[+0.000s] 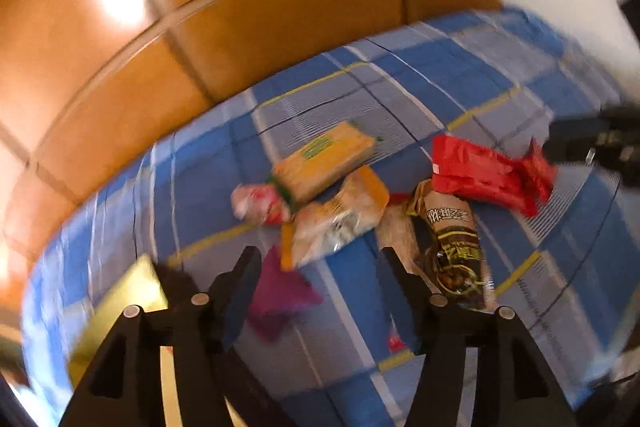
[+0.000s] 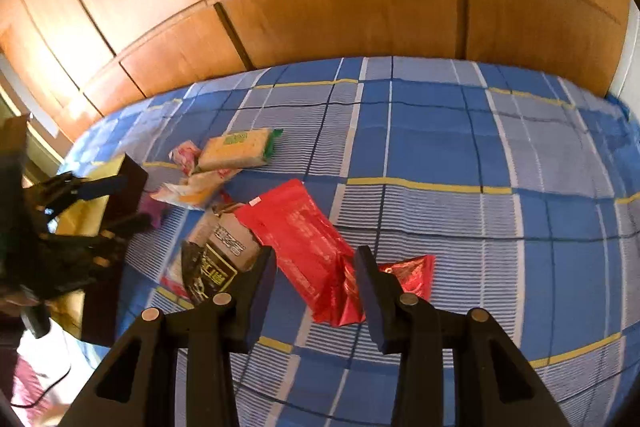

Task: Organize snacks
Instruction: 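Move the left tool back to the snack pile toward the clear chip bag, then grasp the clear chip bag with the left tool and lift it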

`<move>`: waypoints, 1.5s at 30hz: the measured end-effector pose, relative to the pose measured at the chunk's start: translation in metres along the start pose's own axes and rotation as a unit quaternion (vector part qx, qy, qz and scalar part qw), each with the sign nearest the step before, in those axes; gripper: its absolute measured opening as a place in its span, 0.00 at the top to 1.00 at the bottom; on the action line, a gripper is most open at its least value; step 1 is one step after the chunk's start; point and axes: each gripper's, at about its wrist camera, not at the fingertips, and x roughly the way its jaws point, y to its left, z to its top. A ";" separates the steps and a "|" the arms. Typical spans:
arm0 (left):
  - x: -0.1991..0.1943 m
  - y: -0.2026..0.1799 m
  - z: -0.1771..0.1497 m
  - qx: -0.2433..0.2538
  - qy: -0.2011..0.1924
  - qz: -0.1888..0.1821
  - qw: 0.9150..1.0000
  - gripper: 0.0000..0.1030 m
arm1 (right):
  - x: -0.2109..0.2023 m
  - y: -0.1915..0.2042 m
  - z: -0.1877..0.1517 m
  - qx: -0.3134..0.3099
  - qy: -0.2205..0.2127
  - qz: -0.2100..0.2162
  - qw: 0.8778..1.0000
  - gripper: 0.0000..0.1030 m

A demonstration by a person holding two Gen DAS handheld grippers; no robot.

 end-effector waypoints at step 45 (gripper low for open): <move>-0.058 -0.056 -0.089 -0.069 -0.014 -0.194 0.978 0.44 | 0.004 0.006 -0.005 -0.016 -0.005 -0.013 1.000 0.64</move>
